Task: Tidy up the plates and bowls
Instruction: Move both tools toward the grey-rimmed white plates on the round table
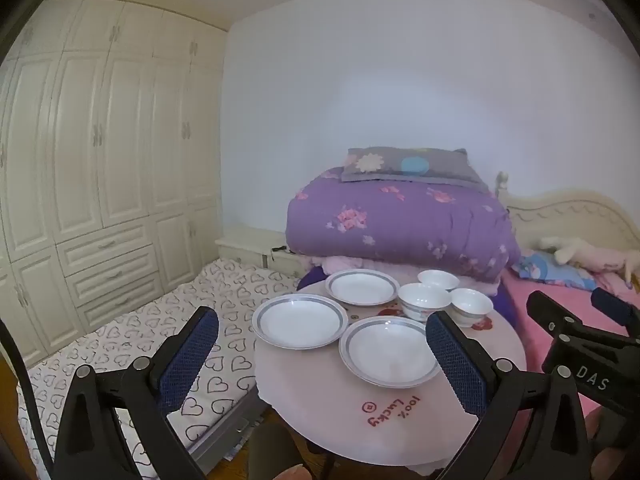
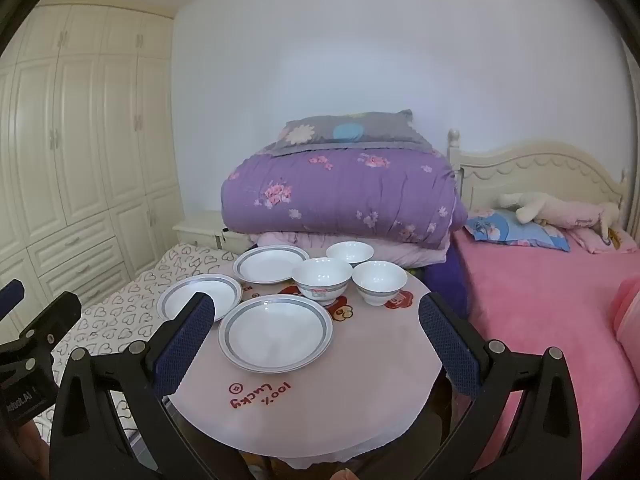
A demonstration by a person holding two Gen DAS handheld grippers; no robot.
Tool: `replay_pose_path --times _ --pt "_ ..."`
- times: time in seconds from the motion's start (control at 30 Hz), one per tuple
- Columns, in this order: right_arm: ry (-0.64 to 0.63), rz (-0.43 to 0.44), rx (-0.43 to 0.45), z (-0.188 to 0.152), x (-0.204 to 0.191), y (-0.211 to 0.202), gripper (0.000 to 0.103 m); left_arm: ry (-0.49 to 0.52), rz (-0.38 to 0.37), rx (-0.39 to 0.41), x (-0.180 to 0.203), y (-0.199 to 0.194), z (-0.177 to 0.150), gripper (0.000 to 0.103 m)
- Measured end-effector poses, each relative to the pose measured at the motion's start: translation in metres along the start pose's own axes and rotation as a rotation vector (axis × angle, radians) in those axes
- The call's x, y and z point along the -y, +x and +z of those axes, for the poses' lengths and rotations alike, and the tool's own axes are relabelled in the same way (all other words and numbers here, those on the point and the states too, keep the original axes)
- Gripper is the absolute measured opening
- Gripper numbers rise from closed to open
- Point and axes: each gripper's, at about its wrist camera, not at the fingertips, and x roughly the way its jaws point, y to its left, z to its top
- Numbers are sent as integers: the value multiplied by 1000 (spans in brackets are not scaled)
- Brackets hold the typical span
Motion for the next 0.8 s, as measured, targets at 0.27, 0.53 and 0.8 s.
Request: replay_pose_path --times 0.27,0.53,0.8 --pt "-3 -3 8 1 -1 -1 103 -28 4 -17 -4 6 1 102" --pt "-13 -4 14 2 -2 -2 103 -5 4 6 2 -1 0 102" --pt "-23 -6 20 3 -3 -3 103 -18 -2 3 -1 -4 2 102"
